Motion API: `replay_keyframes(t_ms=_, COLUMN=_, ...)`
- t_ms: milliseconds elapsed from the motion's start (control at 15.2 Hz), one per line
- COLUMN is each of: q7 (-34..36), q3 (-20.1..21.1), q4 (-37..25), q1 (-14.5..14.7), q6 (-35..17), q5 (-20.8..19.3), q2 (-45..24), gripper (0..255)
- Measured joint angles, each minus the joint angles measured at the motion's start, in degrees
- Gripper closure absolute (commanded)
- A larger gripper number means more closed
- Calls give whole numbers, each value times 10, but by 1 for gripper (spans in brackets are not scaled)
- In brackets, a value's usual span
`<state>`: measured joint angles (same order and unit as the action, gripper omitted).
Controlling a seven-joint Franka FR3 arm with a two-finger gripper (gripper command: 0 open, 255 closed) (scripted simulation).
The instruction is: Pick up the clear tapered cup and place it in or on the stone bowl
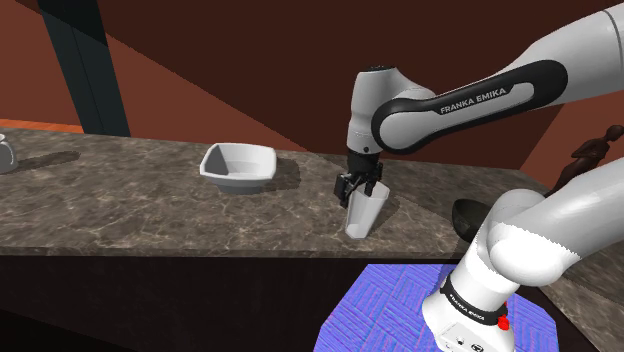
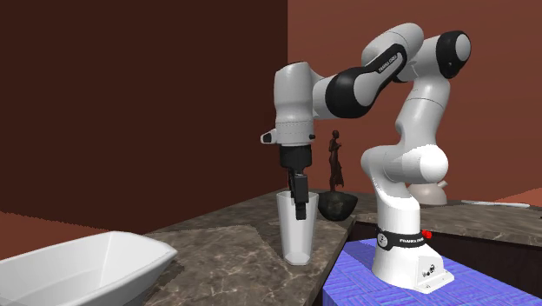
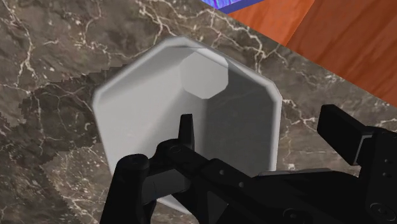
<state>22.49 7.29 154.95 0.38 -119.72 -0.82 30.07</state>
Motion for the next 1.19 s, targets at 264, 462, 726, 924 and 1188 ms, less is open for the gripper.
replay_keyframes(t_ms=264, q7=0, q3=0, q4=0, q1=0, q6=0, q5=0, q2=0, gripper=255)
replay_keyframes(t_ms=462, q7=0, q3=0, q4=0, q1=0, q6=0, q5=0, q2=0, gripper=255)
replay_keyframes(t_ms=726, q7=0, q3=0, q4=0, q1=0, q6=0, q5=0, q2=0, gripper=255)
replay_keyframes(t_ms=924, q7=-2, q3=-1, q4=-10, q1=0, q6=19, q5=0, q2=9, gripper=255)
replay_keyframes(t_ms=1188, q7=-3, q3=-2, q4=-31, q1=2, q6=53, q5=2, q2=22, gripper=255)
